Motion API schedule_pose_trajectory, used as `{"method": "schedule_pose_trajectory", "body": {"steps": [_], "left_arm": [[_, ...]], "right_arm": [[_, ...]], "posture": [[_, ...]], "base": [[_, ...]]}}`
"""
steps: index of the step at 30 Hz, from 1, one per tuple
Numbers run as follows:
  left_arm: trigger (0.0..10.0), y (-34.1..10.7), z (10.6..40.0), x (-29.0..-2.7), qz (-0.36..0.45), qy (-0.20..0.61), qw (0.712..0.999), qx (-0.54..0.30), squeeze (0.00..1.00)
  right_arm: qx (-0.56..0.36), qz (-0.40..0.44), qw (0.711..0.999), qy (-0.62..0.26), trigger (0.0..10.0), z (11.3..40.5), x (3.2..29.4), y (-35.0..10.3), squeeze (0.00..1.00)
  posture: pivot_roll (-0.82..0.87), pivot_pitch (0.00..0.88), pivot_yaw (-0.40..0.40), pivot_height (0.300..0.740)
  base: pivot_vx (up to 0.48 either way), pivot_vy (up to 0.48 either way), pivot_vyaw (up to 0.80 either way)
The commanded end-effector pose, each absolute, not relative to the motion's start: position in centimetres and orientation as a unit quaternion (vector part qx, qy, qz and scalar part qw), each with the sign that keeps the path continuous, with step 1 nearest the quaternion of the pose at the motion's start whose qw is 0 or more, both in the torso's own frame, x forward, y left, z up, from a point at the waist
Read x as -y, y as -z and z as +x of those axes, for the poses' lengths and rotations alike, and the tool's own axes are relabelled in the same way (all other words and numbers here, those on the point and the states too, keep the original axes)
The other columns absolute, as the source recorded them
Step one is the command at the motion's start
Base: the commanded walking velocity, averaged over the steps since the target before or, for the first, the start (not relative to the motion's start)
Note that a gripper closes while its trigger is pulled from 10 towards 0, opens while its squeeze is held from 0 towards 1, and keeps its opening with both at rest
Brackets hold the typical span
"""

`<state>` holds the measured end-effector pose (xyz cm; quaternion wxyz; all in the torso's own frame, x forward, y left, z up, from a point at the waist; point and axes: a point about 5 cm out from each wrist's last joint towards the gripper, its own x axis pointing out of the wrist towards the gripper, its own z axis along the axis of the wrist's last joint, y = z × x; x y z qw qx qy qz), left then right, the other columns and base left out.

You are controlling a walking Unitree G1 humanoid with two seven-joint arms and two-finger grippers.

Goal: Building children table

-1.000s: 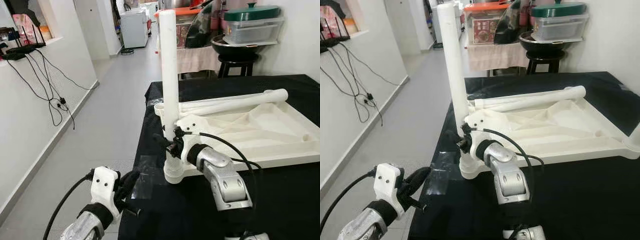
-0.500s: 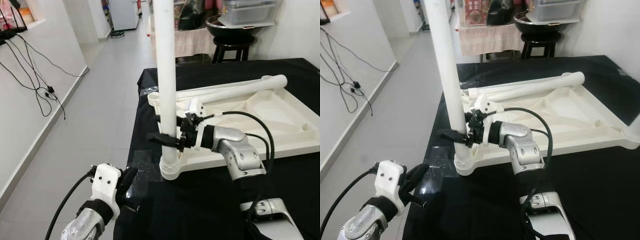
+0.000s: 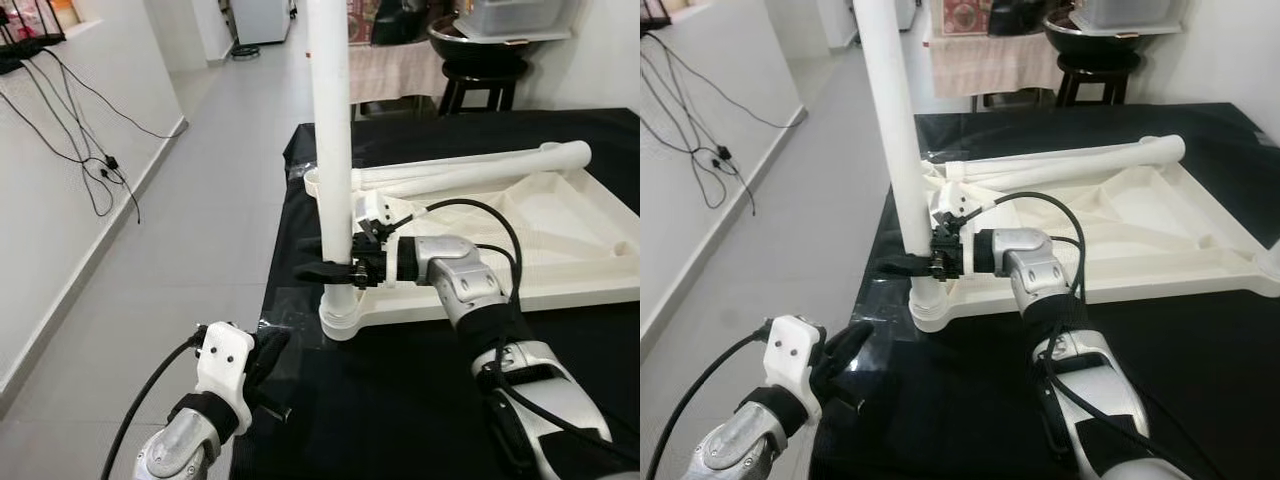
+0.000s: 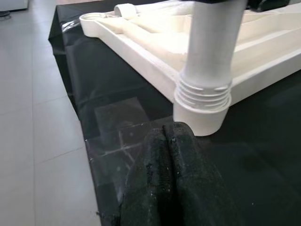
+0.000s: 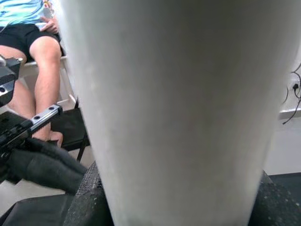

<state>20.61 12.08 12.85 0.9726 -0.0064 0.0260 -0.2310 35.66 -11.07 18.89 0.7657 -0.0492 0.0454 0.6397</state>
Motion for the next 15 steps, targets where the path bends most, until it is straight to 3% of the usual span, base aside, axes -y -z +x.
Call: {"method": "schedule_pose_trajectory", "body": {"steps": [1, 5, 6, 7, 8, 10, 12, 15], "left_arm": [[10.0, -12.7, 20.3, -12.0, -0.011, 0.234, 0.972, -0.027, 0.00], [10.0, -12.7, 20.2, -12.0, -0.013, 0.235, 0.971, -0.028, 0.00], [10.0, -12.7, 20.0, -12.1, -0.014, 0.236, 0.971, -0.028, 0.00], [10.0, -12.7, 20.0, -12.1, -0.014, 0.236, 0.971, -0.028, 0.00], [10.0, -12.7, 20.0, -12.3, -0.013, 0.237, 0.971, -0.029, 0.00], [10.0, -12.7, 20.0, -12.3, -0.013, 0.237, 0.971, -0.029, 0.00], [10.0, -12.5, 20.0, -12.5, -0.019, 0.240, 0.970, -0.031, 0.00], [10.0, -12.4, 19.9, -12.3, -0.025, 0.246, 0.968, -0.033, 0.00]], "right_arm": [[-0.071, -0.062, 0.773, -0.628, 0.0, 34.5, 11.8, -17.2, 0.00], [-0.083, -0.076, 0.783, -0.611, 0.0, 33.8, 12.1, -16.3, 0.00], [-0.102, -0.059, 0.890, -0.440, 0.0, 33.9, 10.9, -14.6, 0.00], [-0.102, -0.059, 0.890, -0.440, 0.0, 33.9, 10.9, -14.6, 0.00], [-0.123, -0.066, 0.930, -0.339, 0.0, 32.1, 10.1, -13.2, 0.00], [-0.123, -0.066, 0.930, -0.339, 0.0, 32.1, 10.1, -13.2, 0.00], [-0.139, -0.069, 0.950, -0.270, 0.0, 30.7, 9.6, -12.7, 0.00], [-0.140, -0.078, 0.938, -0.307, 0.0, 30.6, 9.0, -12.5, 0.00]], "posture": [[0.01, 0.053, 0.041, 0.740], [0.01, 0.052, 0.038, 0.740], [0.01, 0.056, 0.032, 0.740], [0.01, 0.056, 0.032, 0.740], [-0.02, 0.085, 0.063, 0.740], [-0.02, 0.085, 0.063, 0.740], [-0.02, 0.058, 0.050, 0.740], [-0.02, 0.048, 0.043, 0.740]], "base": [[0.000, 0.000, 0.00], [0.000, 0.000, 0.00], [0.000, 0.000, 0.00], [0.000, 0.000, 0.00], [0.000, 0.000, 0.00], [0.000, 0.000, 0.00], [0.000, 0.000, 0.00], [0.000, 0.000, 0.00]]}}
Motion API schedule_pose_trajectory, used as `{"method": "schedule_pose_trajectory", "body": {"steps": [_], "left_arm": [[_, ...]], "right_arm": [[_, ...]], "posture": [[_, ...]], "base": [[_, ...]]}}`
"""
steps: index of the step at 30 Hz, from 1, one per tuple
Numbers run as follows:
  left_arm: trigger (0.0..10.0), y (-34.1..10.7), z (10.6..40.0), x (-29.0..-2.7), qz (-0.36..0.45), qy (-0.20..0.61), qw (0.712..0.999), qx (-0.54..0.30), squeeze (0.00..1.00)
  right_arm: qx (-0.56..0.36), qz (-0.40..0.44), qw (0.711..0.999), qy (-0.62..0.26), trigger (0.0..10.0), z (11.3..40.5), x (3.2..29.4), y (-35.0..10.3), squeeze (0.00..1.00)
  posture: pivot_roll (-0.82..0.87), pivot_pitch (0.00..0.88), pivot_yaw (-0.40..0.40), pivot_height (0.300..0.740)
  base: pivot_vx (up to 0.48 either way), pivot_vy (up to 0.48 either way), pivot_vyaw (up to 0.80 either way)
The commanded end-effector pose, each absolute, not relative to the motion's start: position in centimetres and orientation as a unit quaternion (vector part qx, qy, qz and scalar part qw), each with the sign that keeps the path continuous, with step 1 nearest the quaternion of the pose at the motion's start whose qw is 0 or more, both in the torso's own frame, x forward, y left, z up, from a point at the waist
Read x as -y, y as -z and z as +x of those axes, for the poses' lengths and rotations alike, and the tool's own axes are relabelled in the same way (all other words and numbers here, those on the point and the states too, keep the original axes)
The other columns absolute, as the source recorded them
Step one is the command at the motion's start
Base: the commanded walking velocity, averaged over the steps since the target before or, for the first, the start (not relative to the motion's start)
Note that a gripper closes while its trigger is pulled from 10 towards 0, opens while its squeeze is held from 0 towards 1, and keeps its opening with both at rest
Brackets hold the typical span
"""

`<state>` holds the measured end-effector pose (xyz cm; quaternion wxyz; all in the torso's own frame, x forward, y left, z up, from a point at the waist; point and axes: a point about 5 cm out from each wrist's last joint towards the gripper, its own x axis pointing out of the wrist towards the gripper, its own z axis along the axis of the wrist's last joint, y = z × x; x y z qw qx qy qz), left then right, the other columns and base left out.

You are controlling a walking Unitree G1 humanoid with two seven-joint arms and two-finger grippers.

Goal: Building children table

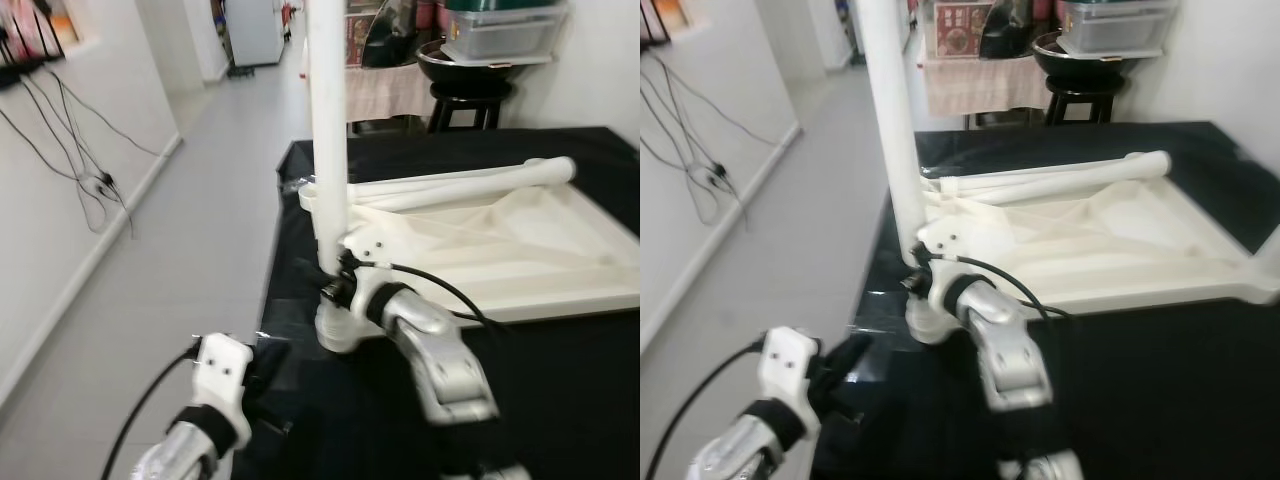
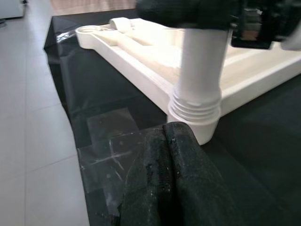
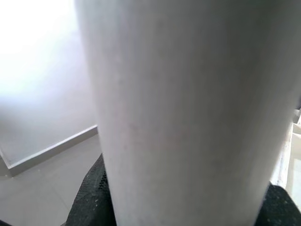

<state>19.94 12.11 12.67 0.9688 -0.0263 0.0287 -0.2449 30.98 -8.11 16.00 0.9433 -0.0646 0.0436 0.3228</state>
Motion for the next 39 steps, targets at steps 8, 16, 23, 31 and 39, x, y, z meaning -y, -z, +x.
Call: {"method": "schedule_pose_trajectory", "body": {"steps": [8, 16, 23, 31, 39], "left_arm": [[10.0, -12.4, 19.9, -12.2, -0.023, 0.236, 0.971, -0.028, 0.00], [10.0, -12.3, 20.1, -12.1, -0.026, 0.240, 0.970, -0.029, 0.00], [10.0, -12.0, 20.1, -11.8, -0.026, 0.239, 0.970, -0.032, 0.00], [10.0, -11.8, 20.2, -11.6, -0.025, 0.239, 0.970, -0.032, 0.00], [10.0, -11.7, 20.2, -11.5, -0.030, 0.242, 0.969, -0.033, 0.00]], "right_arm": [[-0.083, 0.001, 0.913, -0.400, 10.0, 30.9, 6.9, -14.9, 1.00], [0.004, 0.015, 0.826, -0.563, 10.0, 31.8, 6.8, -19.0, 1.00], [-0.045, -0.083, 0.717, -0.691, 10.0, 33.6, 6.9, -18.5, 0.00], [-0.056, -0.060, 0.740, -0.668, 0.0, 36.0, 7.0, -19.3, 0.00], [-0.067, -0.028, 0.740, -0.669, 0.0, 34.8, 9.2, -16.6, 0.00]], "posture": [[-0.01, 0.037, 0.041, 0.740], [0.00, 0.020, 0.043, 0.740], [0.03, 0.002, 0.036, 0.740], [0.03, 0.000, 0.033, 0.740], [0.01, 0.000, 0.037, 0.740]], "base": [[0.000, 0.000, 0.00], [0.000, 0.000, 0.00], [0.000, 0.000, 0.00], [0.000, 0.000, 0.00], [0.000, 0.000, 0.00]]}}
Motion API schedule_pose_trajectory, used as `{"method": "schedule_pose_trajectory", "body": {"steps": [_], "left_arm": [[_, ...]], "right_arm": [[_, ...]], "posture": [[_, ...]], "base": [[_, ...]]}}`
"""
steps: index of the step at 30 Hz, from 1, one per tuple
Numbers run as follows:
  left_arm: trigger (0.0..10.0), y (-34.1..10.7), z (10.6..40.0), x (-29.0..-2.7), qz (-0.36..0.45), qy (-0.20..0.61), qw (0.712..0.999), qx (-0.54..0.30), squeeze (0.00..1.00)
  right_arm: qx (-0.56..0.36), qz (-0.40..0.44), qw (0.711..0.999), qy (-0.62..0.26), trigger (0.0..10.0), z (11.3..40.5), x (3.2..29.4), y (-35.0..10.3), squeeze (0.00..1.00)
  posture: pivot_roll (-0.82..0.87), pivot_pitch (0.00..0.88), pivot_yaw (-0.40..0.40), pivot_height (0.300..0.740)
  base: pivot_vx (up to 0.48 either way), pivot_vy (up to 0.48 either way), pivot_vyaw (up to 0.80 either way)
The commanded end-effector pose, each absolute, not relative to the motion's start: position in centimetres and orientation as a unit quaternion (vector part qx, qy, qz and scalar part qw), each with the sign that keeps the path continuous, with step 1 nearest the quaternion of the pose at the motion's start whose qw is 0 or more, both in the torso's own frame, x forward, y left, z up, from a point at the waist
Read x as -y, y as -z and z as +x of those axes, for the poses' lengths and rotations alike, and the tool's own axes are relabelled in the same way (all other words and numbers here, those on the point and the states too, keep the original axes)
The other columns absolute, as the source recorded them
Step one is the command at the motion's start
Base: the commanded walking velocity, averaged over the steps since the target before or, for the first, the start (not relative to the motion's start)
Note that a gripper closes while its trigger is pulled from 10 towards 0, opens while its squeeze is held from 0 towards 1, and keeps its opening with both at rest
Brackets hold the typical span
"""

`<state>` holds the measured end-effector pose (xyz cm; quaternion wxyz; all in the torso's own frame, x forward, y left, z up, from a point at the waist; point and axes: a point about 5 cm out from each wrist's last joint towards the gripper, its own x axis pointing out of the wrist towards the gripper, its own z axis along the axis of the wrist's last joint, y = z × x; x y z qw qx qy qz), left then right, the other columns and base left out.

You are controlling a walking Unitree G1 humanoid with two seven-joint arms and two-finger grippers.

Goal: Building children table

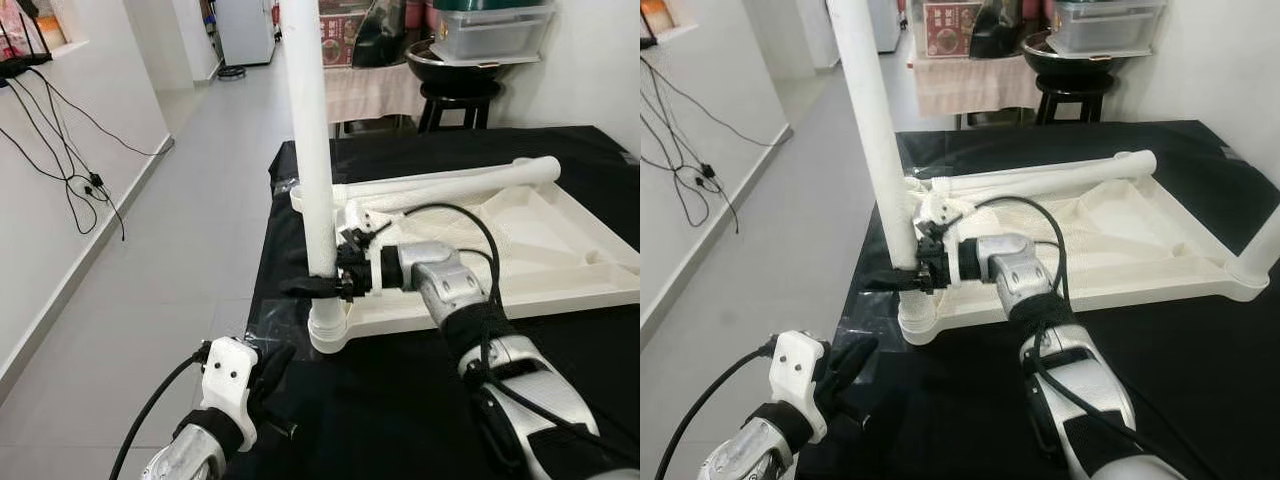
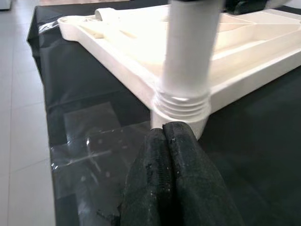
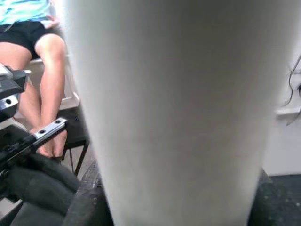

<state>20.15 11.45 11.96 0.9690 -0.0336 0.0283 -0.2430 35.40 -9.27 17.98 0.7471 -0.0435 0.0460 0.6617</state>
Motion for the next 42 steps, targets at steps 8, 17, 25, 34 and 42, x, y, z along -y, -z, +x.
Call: {"method": "schedule_pose_trajectory", "body": {"steps": [8, 17, 25, 34, 42], "left_arm": [[10.0, -11.8, 20.0, -11.9, -0.029, 0.241, 0.970, -0.032, 0.00], [10.0, -11.6, 20.4, -12.2, -0.022, 0.245, 0.969, -0.036, 0.00], [10.0, -11.5, 20.4, -12.0, -0.020, 0.235, 0.971, -0.032, 0.00], [10.0, -11.1, 20.2, -11.5, -0.030, 0.243, 0.969, -0.036, 0.00], [10.0, -10.9, 19.8, -11.3, -0.036, 0.244, 0.968, -0.034, 0.00]], "right_arm": [[-0.129, -0.014, 0.898, -0.420, 0.0, 32.2, 7.7, -11.8, 0.00], [-0.112, -0.045, 0.941, -0.316, 0.0, 31.1, 8.6, -12.3, 0.00], [-0.027, -0.014, 0.888, -0.458, 10.0, 32.2, 7.0, -16.8, 1.00], [-0.021, -0.041, 0.764, -0.643, 10.0, 33.8, 7.5, -18.0, 0.00], [-0.067, -0.024, 0.735, -0.674, 4.0, 34.8, 7.6, -17.3, 0.00]], "posture": [[0.00, 0.020, 0.028, 0.740], [-0.01, 0.000, 0.037, 0.740], [-0.01, 0.000, 0.034, 0.740], [0.00, 0.000, 0.026, 0.740], [0.00, 0.000, 0.020, 0.740]], "base": [[0.000, 0.000, 0.00], [0.000, 0.000, 0.00], [0.000, 0.000, 0.00], [0.000, 0.000, 0.00], [0.000, 0.000, 0.00]]}}
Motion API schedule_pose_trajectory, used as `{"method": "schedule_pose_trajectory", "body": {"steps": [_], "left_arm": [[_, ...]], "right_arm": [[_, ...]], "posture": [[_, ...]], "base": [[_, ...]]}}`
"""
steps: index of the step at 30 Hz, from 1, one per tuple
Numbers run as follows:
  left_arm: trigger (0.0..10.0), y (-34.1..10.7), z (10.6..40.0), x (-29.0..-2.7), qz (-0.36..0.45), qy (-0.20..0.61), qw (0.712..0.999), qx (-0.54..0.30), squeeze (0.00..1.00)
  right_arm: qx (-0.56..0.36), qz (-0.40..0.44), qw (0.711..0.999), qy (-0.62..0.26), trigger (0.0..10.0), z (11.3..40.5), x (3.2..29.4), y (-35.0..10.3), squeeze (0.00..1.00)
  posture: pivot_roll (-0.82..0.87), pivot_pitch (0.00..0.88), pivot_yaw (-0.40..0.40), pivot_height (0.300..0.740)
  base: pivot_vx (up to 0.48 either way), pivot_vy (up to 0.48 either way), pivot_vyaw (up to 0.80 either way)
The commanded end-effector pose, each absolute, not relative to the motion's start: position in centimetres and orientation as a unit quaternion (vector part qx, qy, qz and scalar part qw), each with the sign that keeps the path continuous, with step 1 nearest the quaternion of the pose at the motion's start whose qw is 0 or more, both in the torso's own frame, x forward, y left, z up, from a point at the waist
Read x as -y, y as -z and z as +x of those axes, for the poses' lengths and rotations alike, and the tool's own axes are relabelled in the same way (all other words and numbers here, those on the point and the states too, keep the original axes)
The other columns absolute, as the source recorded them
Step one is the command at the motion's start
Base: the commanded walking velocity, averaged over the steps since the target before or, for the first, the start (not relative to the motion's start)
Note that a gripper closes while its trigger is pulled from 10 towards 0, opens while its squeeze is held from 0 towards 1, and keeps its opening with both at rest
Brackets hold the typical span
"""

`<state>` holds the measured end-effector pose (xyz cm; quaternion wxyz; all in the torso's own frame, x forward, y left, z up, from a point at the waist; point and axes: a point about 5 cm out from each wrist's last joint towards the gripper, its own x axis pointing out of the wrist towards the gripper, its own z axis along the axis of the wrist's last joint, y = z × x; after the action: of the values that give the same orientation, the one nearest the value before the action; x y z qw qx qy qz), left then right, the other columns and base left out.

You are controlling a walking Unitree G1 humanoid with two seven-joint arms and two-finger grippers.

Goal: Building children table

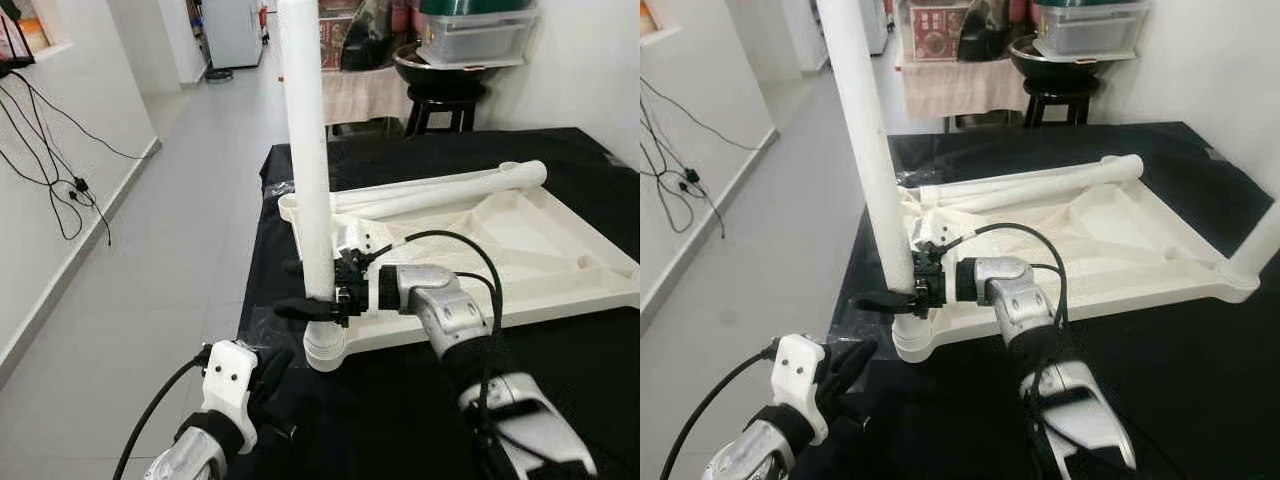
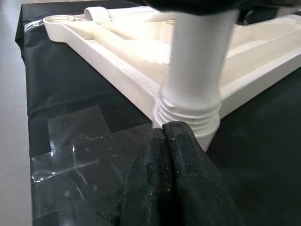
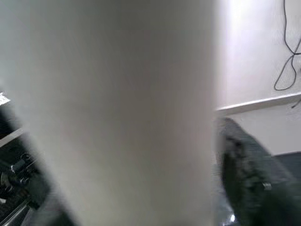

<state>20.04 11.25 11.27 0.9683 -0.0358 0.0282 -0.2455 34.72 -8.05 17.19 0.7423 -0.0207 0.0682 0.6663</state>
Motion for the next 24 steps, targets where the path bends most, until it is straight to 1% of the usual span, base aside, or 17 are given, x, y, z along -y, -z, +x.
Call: {"method": "schedule_pose_trajectory", "body": {"steps": [1, 7, 9, 10, 11, 12, 13, 14, 15, 16, 17, 18, 19, 20, 21, 22, 24], "left_arm": [[10.0, -10.9, 19.8, -11.3, -0.036, 0.245, 0.968, -0.034, 0.00], [10.0, -10.8, 19.9, -11.2, -0.037, 0.248, 0.968, -0.033, 0.00], [10.0, -10.9, 20.0, -11.1, -0.038, 0.249, 0.967, -0.031, 0.00], [10.0, -10.9, 20.0, -11.1, -0.038, 0.249, 0.967, -0.031, 0.00], [10.0, -10.9, 20.0, -11.0, -0.038, 0.250, 0.967, -0.029, 0.00], [10.0, -11.0, 19.9, -10.9, -0.039, 0.250, 0.967, -0.028, 0.00], [10.0, -11.0, 19.9, -10.9, -0.039, 0.250, 0.967, -0.028, 0.00], [10.0, -11.1, 19.9, -10.8, -0.039, 0.249, 0.967, -0.026, 0.00], [10.0, -11.1, 19.9, -10.8, -0.039, 0.249, 0.967, -0.026, 0.00], [10.0, -11.2, 19.9, -10.9, -0.039, 0.248, 0.968, -0.025, 0.00], [10.0, -11.2, 19.9, -10.9, -0.039, 0.248, 0.968, -0.025, 0.00], [10.0, -11.2, 19.9, -10.9, -0.041, 0.247, 0.968, -0.025, 0.00], [10.0, -11.2, 19.9, -10.9, -0.041, 0.247, 0.968, -0.025, 0.00], [10.0, -11.2, 20.0, -11.0, -0.041, 0.248, 0.967, -0.026, 0.00], [10.0, -11.1, 20.2, -11.1, -0.043, 0.253, 0.966, -0.030, 0.00], [10.0, -11.1, 20.2, -11.1, -0.043, 0.253, 0.966, -0.030, 0.00], [10.0, -11.0, 20.5, -11.1, -0.043, 0.257, 0.965, -0.031, 0.00]], "right_arm": [[-0.072, -0.022, 0.738, -0.671, 0.0, 35.0, 7.7, -17.2, 0.00], [-0.074, -0.019, 0.750, -0.657, 0.0, 35.6, 8.5, -16.8, 0.00], [-0.070, -0.026, 0.768, -0.637, 0.0, 35.7, 8.8, -16.4, 0.00], [-0.070, -0.026, 0.768, -0.637, 0.0, 35.7, 8.8, -16.4, 0.00], [-0.069, -0.030, 0.783, -0.617, 0.0, 35.7, 9.0, -16.0, 0.00], [-0.079, -0.038, 0.806, -0.585, 0.0, 35.5, 9.1, -15.2, 0.00], [-0.079, -0.038, 0.806, -0.585, 0.0, 35.5, 9.1, -15.2, 0.00], [-0.084, -0.044, 0.871, -0.482, 0.0, 35.5, 8.9, -14.3, 0.00], [-0.084, -0.044, 0.871, -0.482, 0.0, 35.5, 8.9, -14.3, 0.00], [-0.100, -0.026, 0.936, -0.335, 0.0, 35.5, 9.3, -13.4, 0.00], [-0.100, -0.026, 0.936, -0.335, 0.0, 35.5, 9.3, -13.4, 0.00], [-0.113, -0.015, 0.950, -0.292, 0.0, 33.4, 8.8, -12.1, 0.00], [-0.113, -0.015, 0.950, -0.292, 0.0, 33.4, 8.8, -12.1, 0.00], [-0.108, -0.031, 0.955, -0.273, 0.0, 31.7, 8.5, -11.5, 0.00], [-0.087, -0.039, 0.947, -0.306, 0.0, 31.0, 7.7, -11.8, 0.00], [-0.087, -0.039, 0.947, -0.306, 0.0, 31.0, 7.7, -11.8, 0.00], [-0.099, -0.037, 0.942, -0.319, 0.0, 32.0, 7.6, -11.5, 0.00]], "posture": [[-0.01, 0.000, 0.021, 0.740], [-0.02, 0.000, 0.021, 0.740], [-0.03, 0.000, 0.017, 0.740], [-0.03, 0.000, 0.017, 0.740], [-0.03, 0.000, 0.006, 0.740], [-0.03, 0.000, -0.001, 0.740], [-0.03, 0.000, -0.001, 0.740], [-0.03, 0.000, -0.003, 0.740], [-0.03, 0.000, -0.003, 0.740], [-0.03, 0.000, 0.002, 0.740], [-0.03, 0.000, 0.002, 0.740], [-0.05, 0.000, 0.014, 0.740], [-0.05, 0.000, 0.014, 0.740], [-0.07, 0.000, 0.033, 0.740], [-0.09, 0.000, 0.042, 0.740], [-0.09, 0.000, 0.042, 0.740], [-0.06, 0.000, 0.025, 0.740]], "base": [[0.000, 0.000, 0.00], [0.000, 0.000, 0.00], [0.000, 0.000, 0.00], [0.000, 0.000, 0.00], [0.000, 0.000, 0.00], [0.000, 0.000, 0.00], [0.000, 0.000, 0.00], [0.000, 0.000, 0.00], [0.000, 0.000, 0.00], [0.000, 0.000, 0.00], [0.000, 0.000, 0.00], [0.000, 0.000, 0.00], [0.000, 0.000, 0.00], [0.000, 0.000, 0.00], [0.000, 0.000, 0.00], [0.000, 0.000, 0.00], [0.000, 0.000, 0.00]]}}
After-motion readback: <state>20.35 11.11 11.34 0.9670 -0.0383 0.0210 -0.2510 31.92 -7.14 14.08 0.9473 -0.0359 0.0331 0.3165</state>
